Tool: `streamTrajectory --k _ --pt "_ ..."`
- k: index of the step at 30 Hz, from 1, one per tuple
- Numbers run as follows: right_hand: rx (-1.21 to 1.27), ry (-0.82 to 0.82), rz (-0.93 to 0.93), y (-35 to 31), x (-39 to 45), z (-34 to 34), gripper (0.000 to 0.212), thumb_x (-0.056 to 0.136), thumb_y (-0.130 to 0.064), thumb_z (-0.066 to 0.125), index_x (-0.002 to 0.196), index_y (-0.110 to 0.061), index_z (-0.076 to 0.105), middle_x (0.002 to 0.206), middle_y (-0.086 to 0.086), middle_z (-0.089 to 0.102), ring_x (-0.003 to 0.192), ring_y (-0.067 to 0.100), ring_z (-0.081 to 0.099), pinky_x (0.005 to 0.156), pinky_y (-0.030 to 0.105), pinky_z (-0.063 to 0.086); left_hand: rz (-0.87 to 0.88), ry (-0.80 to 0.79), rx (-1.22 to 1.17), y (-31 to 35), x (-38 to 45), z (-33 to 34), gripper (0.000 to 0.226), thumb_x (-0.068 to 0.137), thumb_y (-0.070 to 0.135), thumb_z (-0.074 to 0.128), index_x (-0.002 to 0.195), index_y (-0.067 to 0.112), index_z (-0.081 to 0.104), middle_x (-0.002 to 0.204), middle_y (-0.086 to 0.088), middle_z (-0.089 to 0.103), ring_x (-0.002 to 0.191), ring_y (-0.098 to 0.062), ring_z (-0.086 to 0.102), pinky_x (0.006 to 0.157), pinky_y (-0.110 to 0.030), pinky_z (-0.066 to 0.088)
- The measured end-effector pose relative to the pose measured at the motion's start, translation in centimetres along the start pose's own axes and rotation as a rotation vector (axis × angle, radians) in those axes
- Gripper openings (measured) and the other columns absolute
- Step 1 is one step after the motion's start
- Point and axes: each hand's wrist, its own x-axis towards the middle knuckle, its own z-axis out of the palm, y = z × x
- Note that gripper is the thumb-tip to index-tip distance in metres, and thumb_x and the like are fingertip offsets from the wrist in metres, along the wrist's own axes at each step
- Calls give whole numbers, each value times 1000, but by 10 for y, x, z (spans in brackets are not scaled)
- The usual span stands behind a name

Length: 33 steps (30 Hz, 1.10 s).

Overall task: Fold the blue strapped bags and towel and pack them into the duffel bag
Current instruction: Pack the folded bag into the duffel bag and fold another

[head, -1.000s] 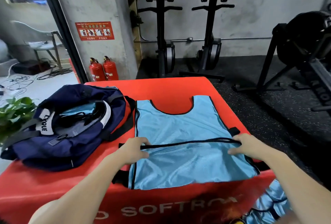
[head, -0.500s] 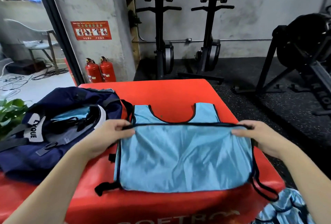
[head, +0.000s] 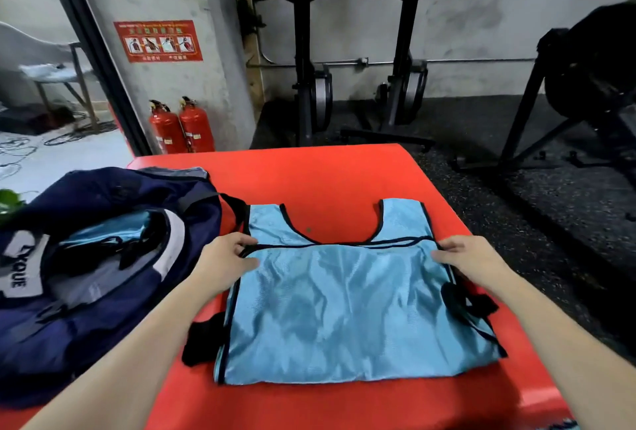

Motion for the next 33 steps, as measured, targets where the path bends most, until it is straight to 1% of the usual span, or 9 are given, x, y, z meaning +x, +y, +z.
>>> streamTrajectory --k 4,7,10,13,16,20,27,31,33 --pt "329 -1 -10 -22 8 -16 14 84 -7 78 98 -9 73 91 7 72 81 17 63 68 27 51 89 110 -259 9 12 -14 29 78 11 82 97 32 74 76 11 72 78 -12 68 84 -32 51" --pt "479 79 -12 -39 17 -17 10 88 -14 75 97 -12 72 90 3 73 76 15 65 67 29 51 78 223 -458 17 25 -14 32 84 16 80 111 26 67 80 14 65 77 -5 62 86 -27 49" --pt "276 30 24 -35 19 4 17 84 -23 80 87 -9 70 70 -6 67 66 10 59 61 25 44 -23 93 -309 4 23 4 65 80 27 84 136 27 52 112 4 65 100 -13 64 93 -32 51" --pt "169 58 33 -27 16 15 23 79 -10 83 97 -11 68 87 2 66 84 15 58 73 26 43 27 79 -133 -6 11 19 61 79 10 78 134 23 55 105 2 69 94 -14 67 83 -19 47" --pt "217 94 -19 -30 15 11 14 81 -5 80 93 -8 73 91 7 71 72 4 62 65 15 46 95 202 -157 1 4 20 49 87 1 67 129 26 58 96 5 68 82 -7 63 64 -5 41" --pt "367 136 -91 -43 15 2 8 85 -3 75 91 -9 75 86 4 75 64 0 65 60 9 50 163 287 -239 21 13 8 48 91 6 67 128 35 56 95 13 67 94 -4 60 73 -6 38" --pt "201 215 -122 -69 62 -3 6 86 -14 77 89 -17 74 101 7 77 87 17 68 86 32 52 131 322 -196 44 67 -3 55 94 5 62 143 22 47 98 1 61 93 -19 59 83 -32 49" --pt "-183 211 -87 -65 59 18 54 95 -33 66 140 -7 52 137 14 60 125 31 57 109 39 38 95 209 9 36 73 3 68 95 5 60 155 16 29 131 -10 53 122 -29 51 101 -35 41" --pt "-295 252 -261 -65 38 32 56 96 -34 62 142 -5 48 142 15 55 131 33 51 113 41 36 185 235 98 41 59 9 63 94 3 59 151 9 35 145 -13 45 135 -30 41 111 -33 31"
